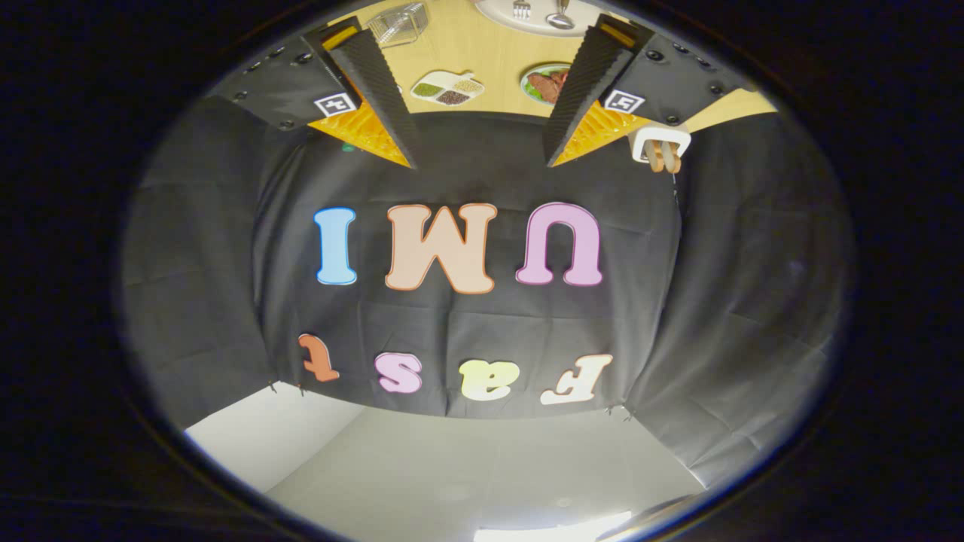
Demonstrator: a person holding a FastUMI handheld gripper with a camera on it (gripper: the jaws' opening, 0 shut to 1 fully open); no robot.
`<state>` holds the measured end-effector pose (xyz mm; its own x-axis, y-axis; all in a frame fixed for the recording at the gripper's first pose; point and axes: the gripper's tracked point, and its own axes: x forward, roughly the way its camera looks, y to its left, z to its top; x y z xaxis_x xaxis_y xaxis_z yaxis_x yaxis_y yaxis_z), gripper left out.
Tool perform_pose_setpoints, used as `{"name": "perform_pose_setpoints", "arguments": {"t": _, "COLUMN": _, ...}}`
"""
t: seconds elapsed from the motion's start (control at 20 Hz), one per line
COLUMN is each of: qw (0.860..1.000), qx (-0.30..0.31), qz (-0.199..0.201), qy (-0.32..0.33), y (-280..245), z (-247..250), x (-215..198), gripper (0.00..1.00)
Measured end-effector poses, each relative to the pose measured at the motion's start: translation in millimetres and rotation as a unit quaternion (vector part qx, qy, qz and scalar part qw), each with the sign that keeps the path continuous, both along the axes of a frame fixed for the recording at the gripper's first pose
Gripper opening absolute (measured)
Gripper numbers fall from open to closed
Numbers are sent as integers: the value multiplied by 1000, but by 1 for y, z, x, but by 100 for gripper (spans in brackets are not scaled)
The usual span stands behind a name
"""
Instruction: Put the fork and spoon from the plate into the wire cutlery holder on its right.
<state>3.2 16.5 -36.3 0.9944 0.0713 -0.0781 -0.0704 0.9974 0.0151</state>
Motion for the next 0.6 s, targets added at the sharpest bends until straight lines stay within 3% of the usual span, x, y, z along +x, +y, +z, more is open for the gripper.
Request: {"name": "perform_pose_setpoints", "arguments": {"t": 0.6, "qw": 991, "qx": -28, "qz": 34, "qy": 127, "y": 10, "z": -106, "x": -12, "gripper": 100}}
